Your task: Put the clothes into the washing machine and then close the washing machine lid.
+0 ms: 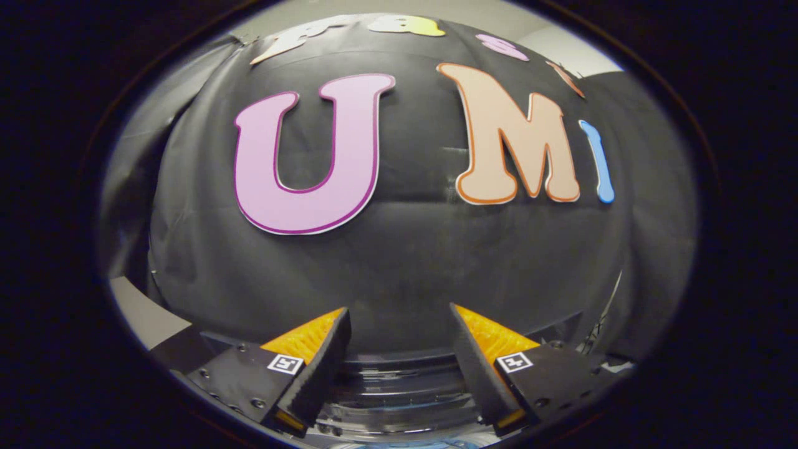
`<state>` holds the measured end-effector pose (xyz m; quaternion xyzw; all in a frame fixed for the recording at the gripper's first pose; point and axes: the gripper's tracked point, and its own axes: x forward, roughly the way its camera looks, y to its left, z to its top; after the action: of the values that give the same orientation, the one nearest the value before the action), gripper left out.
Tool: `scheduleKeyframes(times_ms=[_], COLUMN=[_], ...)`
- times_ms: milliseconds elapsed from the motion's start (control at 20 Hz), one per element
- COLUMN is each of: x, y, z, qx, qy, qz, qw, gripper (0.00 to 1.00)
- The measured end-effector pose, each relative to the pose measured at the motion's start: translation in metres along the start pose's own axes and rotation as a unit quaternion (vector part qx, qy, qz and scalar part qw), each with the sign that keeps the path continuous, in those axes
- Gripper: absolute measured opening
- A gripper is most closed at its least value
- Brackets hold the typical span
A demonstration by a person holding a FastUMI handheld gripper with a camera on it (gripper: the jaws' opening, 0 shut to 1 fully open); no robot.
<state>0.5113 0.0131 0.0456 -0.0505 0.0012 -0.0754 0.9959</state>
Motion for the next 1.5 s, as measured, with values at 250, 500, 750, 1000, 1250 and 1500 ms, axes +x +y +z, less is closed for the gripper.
scheduleKeyframes(times_ms=[250,500,750,1000,1250,1500], x=[-0.007,-0.011,-0.033,-0.040,-0.050,-0.063], y=[0.000,-0.001,-0.004,-0.008,-0.008,-0.007], z=[0.000,-0.001,-0.001,-0.001,-0.002,-0.004], qx=[0.008,0.006,0.007,0.006,0.008,0.012], qy=[0.001,0.006,-0.002,0.003,-0.007,-0.010], qz=[-0.001,0.002,-0.001,-0.008,-0.008,-0.013], qw=[1.000,1.000,1.000,1.000,1.000,1.000], gripper=[0.97,0.97,0.97,0.97,0.97,0.97])
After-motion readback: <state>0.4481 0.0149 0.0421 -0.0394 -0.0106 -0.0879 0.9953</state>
